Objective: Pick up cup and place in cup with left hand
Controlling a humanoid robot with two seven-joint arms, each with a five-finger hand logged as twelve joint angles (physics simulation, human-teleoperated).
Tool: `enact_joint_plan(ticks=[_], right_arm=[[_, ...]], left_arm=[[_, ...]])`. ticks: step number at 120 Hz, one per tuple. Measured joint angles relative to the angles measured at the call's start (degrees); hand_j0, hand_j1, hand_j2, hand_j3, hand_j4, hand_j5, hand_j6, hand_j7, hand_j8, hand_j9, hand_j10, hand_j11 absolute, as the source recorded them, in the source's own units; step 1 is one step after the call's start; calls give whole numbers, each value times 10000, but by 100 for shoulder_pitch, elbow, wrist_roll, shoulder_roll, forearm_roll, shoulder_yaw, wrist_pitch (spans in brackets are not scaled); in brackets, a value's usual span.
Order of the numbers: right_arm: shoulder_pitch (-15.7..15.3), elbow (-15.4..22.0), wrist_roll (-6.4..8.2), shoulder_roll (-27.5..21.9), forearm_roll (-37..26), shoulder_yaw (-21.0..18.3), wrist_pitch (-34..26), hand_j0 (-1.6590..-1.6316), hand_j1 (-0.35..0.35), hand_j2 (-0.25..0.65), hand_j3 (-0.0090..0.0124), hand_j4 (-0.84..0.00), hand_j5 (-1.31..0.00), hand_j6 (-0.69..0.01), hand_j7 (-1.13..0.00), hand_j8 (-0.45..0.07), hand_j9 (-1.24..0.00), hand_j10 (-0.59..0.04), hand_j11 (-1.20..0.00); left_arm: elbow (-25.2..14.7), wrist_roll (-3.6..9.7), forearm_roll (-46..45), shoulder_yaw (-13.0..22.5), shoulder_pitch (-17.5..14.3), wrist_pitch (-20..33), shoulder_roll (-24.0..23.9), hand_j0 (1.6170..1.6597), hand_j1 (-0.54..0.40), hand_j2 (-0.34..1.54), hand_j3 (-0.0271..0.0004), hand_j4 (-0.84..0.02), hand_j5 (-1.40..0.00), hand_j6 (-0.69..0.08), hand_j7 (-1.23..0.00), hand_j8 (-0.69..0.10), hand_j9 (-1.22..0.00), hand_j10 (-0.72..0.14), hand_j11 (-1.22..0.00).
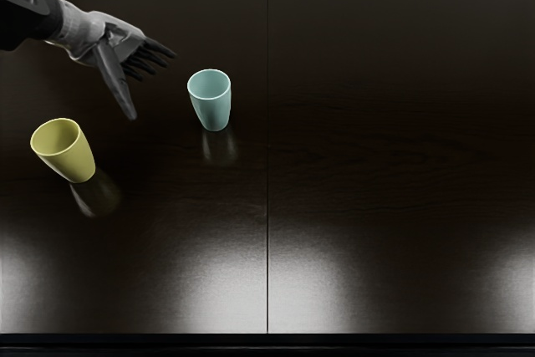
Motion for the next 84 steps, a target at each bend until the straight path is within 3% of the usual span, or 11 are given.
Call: enact_joint_plan(ticks=[32,44,51,62,84], right_arm=[[1,-15,0,0,19,14,0,-16581,-3331,-29,0,-130,-172,-129,-172,-130,-172,-131,-172],[1,-16,0,0,20,11,0,-16581,-3331,-28,0,-130,-172,-129,-172,-130,-172,-131,-172],[1,-16,0,0,20,11,0,-16581,-3330,-29,0,-129,-172,-128,-172,-129,-172,-130,-172],[1,-17,0,0,20,10,0,-16581,-3330,-29,0,-130,-172,-129,-172,-130,-172,-131,-172],[1,-17,0,0,21,7,-1,-16581,-3331,-29,0,-130,-172,-129,-172,-130,-172,-131,-172]], left_arm=[[19,8,98,-66,-23,0,-126,16581,3372,18,0,-106,-129,-108,-129,-106,-128,-102,-128],[323,14,345,-61,31,0,-171,16581,3379,18,0,-101,-122,-103,-121,-100,-121,-97,-121],[486,11,477,-14,-119,0,-783,16581,3392,15,0,-101,-109,-104,-108,-101,-108,-94,-107],[609,9,575,85,-149,1,-1049,16581,3409,9,0,-82,-88,-85,-88,-82,-87,-76,-87],[685,10,652,150,65,1342,-1328,16581,3439,6,0,-54,-57,-58,-56,-55,-56,-50,-55]])
